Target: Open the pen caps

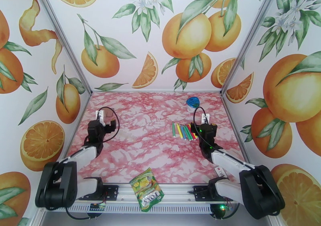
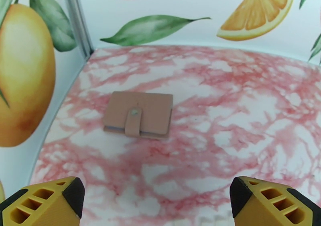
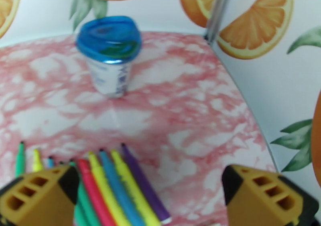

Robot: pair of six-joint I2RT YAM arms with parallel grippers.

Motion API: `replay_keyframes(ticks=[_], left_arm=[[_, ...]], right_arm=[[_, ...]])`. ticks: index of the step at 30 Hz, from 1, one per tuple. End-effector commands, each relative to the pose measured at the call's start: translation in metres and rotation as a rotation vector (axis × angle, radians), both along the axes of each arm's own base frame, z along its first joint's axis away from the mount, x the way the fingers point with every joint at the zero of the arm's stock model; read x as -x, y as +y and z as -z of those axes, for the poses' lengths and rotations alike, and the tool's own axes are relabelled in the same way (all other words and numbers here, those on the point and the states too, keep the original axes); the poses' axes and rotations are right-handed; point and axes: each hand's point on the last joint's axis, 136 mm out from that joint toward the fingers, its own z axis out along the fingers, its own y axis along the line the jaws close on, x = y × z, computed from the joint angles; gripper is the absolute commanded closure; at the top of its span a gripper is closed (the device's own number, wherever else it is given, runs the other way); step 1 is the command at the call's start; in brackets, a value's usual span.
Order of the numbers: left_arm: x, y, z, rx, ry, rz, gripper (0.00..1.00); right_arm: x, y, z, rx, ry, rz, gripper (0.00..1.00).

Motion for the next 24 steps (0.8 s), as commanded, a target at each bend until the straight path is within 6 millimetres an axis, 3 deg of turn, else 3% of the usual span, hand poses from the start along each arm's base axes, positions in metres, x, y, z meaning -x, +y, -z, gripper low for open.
replay_keyframes(ticks=[1,3,7,11,16,24], left_arm=[[-0.013,-0.008,-0.015,-0.021,-0.110,0.062,0.00],[-0.016,-0.010,-0.004,-0.020,-0.097,0.071,0.00],[-0.023,-0.018,-0.002,-0.003,-0.107,0.106,0.00],[-0.029,-0.024,0.022,-0.026,-0.104,0.113,0.00],[-0.033,-0.031,0.024,-0.064,-0.087,0.124,0.00],[-0.034,-0.030,0.024,-0.041,-0.082,0.137,0.00]], right_arm=[[-0.010,-0.005,-0.029,-0.018,-0.198,0.016,0.00],[-0.013,-0.006,-0.025,-0.014,-0.200,0.016,0.00],[-0.019,-0.012,-0.017,-0.064,-0.226,0.023,0.00],[-0.024,-0.004,-0.001,-0.064,-0.228,-0.022,0.00],[-0.037,-0.008,0.004,-0.059,-0.171,0.011,0.00],[-0.040,-0.012,0.007,-0.103,-0.153,-0.011,0.00]])
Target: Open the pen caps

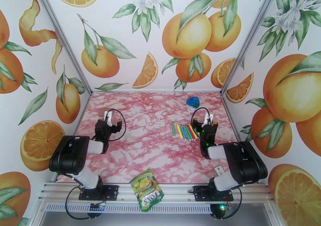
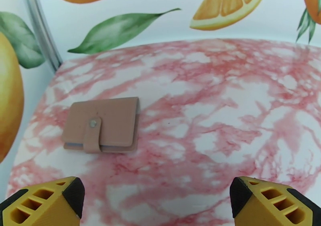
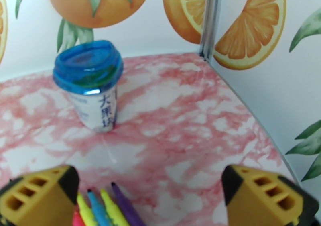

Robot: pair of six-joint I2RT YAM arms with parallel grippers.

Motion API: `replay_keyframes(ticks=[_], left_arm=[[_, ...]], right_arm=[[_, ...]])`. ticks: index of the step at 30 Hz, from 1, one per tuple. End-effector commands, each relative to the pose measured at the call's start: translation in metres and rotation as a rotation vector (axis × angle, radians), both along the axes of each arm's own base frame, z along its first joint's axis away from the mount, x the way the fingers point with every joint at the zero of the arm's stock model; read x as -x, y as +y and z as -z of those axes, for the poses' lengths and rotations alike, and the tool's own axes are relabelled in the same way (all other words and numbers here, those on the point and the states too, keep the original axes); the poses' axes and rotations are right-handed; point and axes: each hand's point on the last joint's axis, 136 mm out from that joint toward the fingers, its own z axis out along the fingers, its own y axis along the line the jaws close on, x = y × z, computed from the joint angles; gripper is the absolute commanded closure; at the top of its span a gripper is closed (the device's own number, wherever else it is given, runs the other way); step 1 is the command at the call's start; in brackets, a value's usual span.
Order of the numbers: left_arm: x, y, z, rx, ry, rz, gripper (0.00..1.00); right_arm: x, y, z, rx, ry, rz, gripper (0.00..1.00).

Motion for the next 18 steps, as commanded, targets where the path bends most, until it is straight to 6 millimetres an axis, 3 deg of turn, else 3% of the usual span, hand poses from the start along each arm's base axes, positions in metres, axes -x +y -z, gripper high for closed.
replay_keyframes(ticks=[1,18], left_arm=[[-0.0072,-0.0019,-0.0166,0.001,-0.056,0.019,0.00],[-0.0070,-0.0017,-0.0164,0.000,-0.057,0.018,0.00]], right_arm=[[-0.0033,0.0047,-0.0035,-0.026,-0.008,-0.027,0.00],[-0.0051,0.0093,-0.0031,-0.025,-0.004,-0.054,0.00]])
